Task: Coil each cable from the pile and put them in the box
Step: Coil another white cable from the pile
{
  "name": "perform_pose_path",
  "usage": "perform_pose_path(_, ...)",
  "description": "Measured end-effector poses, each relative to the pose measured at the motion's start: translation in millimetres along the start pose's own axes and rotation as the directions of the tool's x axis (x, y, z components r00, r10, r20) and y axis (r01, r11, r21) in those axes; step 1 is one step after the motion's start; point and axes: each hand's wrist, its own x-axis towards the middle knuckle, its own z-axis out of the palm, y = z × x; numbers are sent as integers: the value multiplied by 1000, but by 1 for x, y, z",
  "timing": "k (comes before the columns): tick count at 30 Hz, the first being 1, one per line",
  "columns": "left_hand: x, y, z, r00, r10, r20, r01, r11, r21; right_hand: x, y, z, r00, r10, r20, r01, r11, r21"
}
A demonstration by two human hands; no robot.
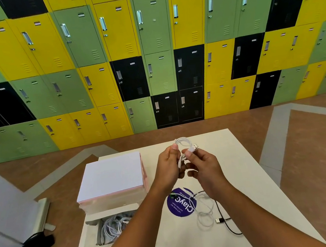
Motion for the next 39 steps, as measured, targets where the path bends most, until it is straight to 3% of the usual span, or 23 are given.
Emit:
perform_pose_path(8, -3, -5, 0, 997, 7, 78, -16, 993, 118, 7, -6, 2, 994, 34, -103, -45, 993, -109)
perform_pose_path(15, 2, -18, -7, 999, -9, 41, -9, 905, 426, 11, -6, -10, 969, 246, -31, -240, 898, -369)
perform_pose_path(19, -2, -16, -11, 993, -50, 103, 12, 941, 339, 7, -11, -13, 953, 299, 52, -240, 846, -477)
perform_pose_path(24, -3, -15, -10, 979, -128, 158, 80, 956, 282, 1, -12, -14, 956, 264, 129, -118, 747, -655)
perform_pose_path(27, -5, -14, -13, 950, -245, 194, 239, 969, 58, 0, -13, -10, 954, 240, 181, -30, 675, -737)
perform_pose_path(30, -7, -14, -15, 876, -377, 301, 451, 861, -235, -1, -13, -13, 949, 242, 204, -6, 659, -752)
perform_pose_path(33, -7, -17, -17, 819, -466, 336, 570, 730, -376, -1, -10, -16, 941, 271, 201, -19, 638, -770)
perform_pose_path(35, -5, -22, -17, 818, -490, 300, 570, 758, -316, 0, -9, -16, 935, 286, 211, 5, 582, -813)
perform_pose_path(39, -3, -35, -15, 921, -353, 165, 348, 936, 57, -1, -10, -16, 923, 258, 286, 119, 514, -849)
